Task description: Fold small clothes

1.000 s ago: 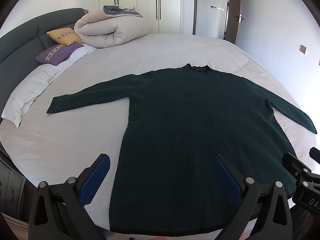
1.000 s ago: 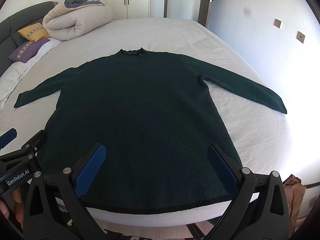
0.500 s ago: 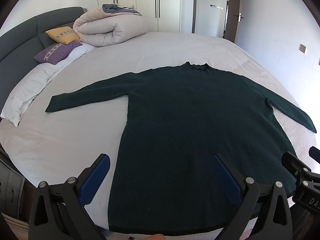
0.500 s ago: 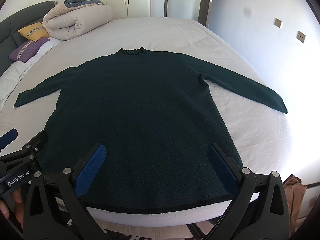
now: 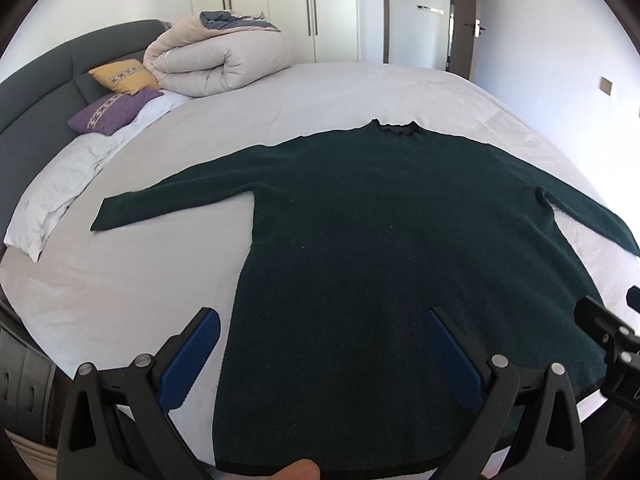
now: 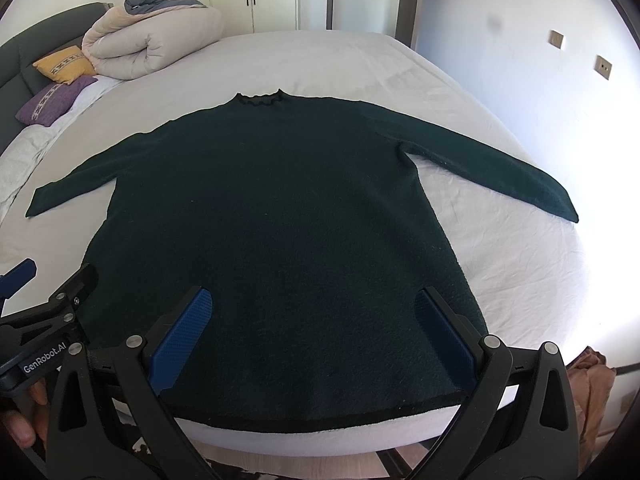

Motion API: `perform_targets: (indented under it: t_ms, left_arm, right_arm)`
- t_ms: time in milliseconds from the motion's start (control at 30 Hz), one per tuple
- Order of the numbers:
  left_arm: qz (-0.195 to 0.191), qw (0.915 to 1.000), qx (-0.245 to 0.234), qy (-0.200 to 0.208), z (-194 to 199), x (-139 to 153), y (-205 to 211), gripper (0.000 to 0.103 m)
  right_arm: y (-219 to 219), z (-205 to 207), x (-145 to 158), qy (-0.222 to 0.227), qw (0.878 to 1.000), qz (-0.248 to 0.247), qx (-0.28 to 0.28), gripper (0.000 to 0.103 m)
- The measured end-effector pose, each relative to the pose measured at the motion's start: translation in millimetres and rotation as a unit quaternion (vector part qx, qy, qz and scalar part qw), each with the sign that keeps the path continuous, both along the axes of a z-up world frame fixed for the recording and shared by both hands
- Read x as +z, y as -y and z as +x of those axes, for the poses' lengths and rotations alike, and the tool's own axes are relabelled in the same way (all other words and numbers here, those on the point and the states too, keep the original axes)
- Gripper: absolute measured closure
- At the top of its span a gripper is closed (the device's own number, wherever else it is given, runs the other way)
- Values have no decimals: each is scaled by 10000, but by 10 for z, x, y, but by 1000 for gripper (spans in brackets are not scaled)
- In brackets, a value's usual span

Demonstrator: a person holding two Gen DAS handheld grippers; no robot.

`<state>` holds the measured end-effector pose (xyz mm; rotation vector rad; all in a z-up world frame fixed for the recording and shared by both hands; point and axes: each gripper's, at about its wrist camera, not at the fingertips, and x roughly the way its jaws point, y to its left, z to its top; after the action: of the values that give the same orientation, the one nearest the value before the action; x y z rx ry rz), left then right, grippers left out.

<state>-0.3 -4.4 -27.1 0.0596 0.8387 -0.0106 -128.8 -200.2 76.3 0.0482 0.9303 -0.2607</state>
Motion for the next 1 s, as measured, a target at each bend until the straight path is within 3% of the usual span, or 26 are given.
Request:
perform_targets:
  t_ms: [233, 400, 467, 533, 600, 667, 800, 867, 1000]
  left_arm:
    - [-33, 9997, -116, -227, 167, -49, 36, 0]
    - [-915, 9924, -436, -691, 434, -121, -6, 0]
    - [-1079, 9913, -429, -626, 508, -151, 16, 0]
    - [-1252, 9899, -394, -538, 563, -177, 47, 0]
    - [-1256, 9861, -487, -976, 676, -271, 109, 0]
    - [-1315, 9825, -395, -1262, 782, -356, 122, 0]
    - [-1365, 9838, -272, -1130, 946, -383, 151, 0]
    - [-1503, 9816, -386, -1113, 1027, -393, 208, 0]
    - [-1865, 9742, -548, -1142, 1207, -375, 286, 1]
  right_arm:
    - [474, 68, 25, 188, 9983, 514, -191, 0]
    - [1465, 26, 154, 876, 9818, 1480, -806, 0]
    - [2011, -8, 125, 1151, 9663, 1937, -1248, 0]
    - [2605, -78, 10, 1439, 9417, 2501, -1733, 0]
    - [3163, -186, -163, 1694, 9113, 2980, -2279, 0]
    - [3644, -249, -345, 1798, 8824, 3335, -2789, 2]
    - [4268, -296, -687, 1767, 8406, 3763, -3472, 11]
    - [4450, -259, -746, 1932, 8282, 3871, -3564, 14]
    - [4690, -53, -744, 2132, 8216, 3805, -3671, 15]
